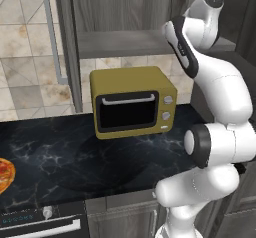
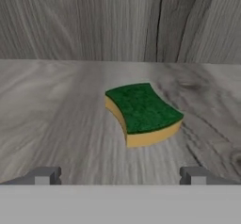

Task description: Open the cabinet. Pick the sponge and place it next to the sink. Then close the cabinet.

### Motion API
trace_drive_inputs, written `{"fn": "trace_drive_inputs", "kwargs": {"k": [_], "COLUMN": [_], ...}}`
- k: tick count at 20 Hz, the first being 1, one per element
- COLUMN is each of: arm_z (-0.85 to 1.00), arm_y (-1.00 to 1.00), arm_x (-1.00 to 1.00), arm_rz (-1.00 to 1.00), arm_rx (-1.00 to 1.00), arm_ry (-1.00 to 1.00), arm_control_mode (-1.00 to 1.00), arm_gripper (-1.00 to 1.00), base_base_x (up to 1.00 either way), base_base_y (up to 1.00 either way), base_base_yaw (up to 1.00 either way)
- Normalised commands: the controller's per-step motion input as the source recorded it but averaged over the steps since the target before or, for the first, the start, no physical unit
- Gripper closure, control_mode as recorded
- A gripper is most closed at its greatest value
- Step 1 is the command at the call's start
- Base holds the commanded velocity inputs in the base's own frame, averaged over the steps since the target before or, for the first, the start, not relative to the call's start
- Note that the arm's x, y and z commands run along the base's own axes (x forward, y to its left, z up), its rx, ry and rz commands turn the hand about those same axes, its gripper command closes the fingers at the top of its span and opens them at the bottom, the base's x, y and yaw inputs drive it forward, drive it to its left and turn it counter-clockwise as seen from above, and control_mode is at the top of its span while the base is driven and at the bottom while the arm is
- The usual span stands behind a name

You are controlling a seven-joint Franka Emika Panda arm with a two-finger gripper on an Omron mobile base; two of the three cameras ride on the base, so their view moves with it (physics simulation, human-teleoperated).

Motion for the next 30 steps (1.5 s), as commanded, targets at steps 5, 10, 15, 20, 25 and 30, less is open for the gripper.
{"fn": "trace_drive_inputs", "kwargs": {"k": [5,10,15,20,25,30], "arm_z": [-0.03,0.00,0.00,0.00,-0.14,-0.08], "arm_y": [0.00,-0.13,-0.08,-0.04,-0.09,-0.12], "arm_x": [0.09,0.10,0.03,0.02,0.28,0.29], "arm_rz": [0.04,0.03,0.02,0.01,0.03,0.03], "arm_rx": [0.00,0.00,0.00,0.00,0.00,0.00], "arm_ry": [0.00,0.00,0.00,0.00,0.00,0.00], "arm_control_mode": [-1.00,-1.00,-1.00,-1.00,-1.00,-1.00], "arm_gripper": [-1.00,-1.00,-1.00,-1.00,-1.00,-1.00], "base_base_x": [0.00,0.00,0.00,0.00,0.00,0.00], "base_base_y": [0.00,0.00,0.00,0.00,0.00,0.00], "base_base_yaw": [0.00,0.00,0.00,0.00,0.00,0.00]}}
